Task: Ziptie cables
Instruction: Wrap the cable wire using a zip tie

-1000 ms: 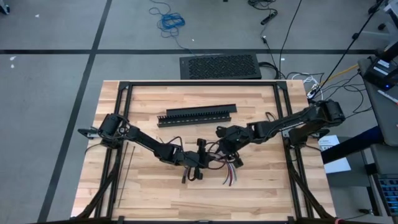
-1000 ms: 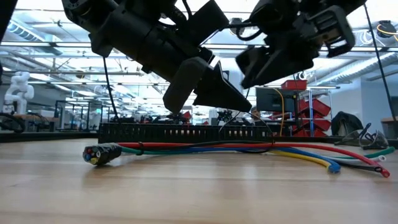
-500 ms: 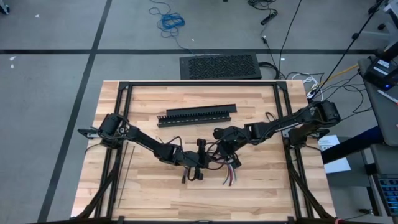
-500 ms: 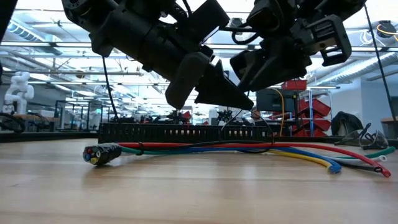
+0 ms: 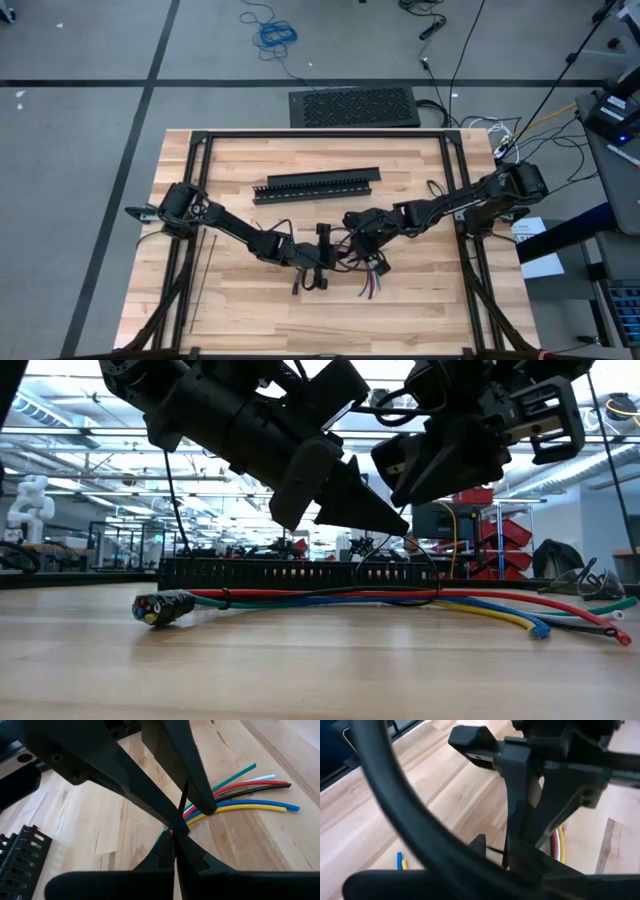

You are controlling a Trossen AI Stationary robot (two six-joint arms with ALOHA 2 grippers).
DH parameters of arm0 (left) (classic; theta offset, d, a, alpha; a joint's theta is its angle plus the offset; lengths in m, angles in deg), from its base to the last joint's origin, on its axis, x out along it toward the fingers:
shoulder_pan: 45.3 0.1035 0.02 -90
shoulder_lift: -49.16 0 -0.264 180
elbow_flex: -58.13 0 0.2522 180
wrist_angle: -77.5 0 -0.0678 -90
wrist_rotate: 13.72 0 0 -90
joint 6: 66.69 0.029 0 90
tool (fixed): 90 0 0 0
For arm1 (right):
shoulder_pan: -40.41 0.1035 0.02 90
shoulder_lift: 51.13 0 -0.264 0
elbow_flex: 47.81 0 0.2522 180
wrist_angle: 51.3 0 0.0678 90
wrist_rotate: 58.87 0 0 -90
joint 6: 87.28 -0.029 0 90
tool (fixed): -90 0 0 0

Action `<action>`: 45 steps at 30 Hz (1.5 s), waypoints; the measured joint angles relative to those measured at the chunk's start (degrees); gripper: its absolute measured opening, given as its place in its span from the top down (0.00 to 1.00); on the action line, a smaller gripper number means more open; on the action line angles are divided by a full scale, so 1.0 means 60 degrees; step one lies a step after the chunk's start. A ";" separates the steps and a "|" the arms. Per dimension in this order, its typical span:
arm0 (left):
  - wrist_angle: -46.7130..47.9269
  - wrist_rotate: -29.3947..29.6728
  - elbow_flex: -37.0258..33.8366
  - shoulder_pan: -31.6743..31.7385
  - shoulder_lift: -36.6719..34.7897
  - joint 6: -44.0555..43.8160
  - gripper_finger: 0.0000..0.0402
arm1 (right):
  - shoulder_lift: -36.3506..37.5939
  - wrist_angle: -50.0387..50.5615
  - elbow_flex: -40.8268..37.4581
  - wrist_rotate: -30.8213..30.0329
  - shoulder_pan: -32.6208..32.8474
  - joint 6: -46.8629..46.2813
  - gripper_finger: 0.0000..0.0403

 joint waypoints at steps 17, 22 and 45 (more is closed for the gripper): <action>-0.0060 -0.0285 0.0069 0.0022 0.0015 -0.0025 1.00 | -0.0196 -0.0106 -0.0004 -0.0119 -0.0346 0.1337 1.00; -0.0042 -0.0342 0.0073 0.0018 0.0015 -0.0655 0.98 | -0.0196 -0.0113 -0.0004 -0.0121 -0.0360 0.1550 1.00; 0.0513 -0.0378 0.0153 0.0072 -0.0034 -0.1683 0.99 | 0.0741 -0.0341 -0.0007 -0.2157 -0.0428 0.2003 1.00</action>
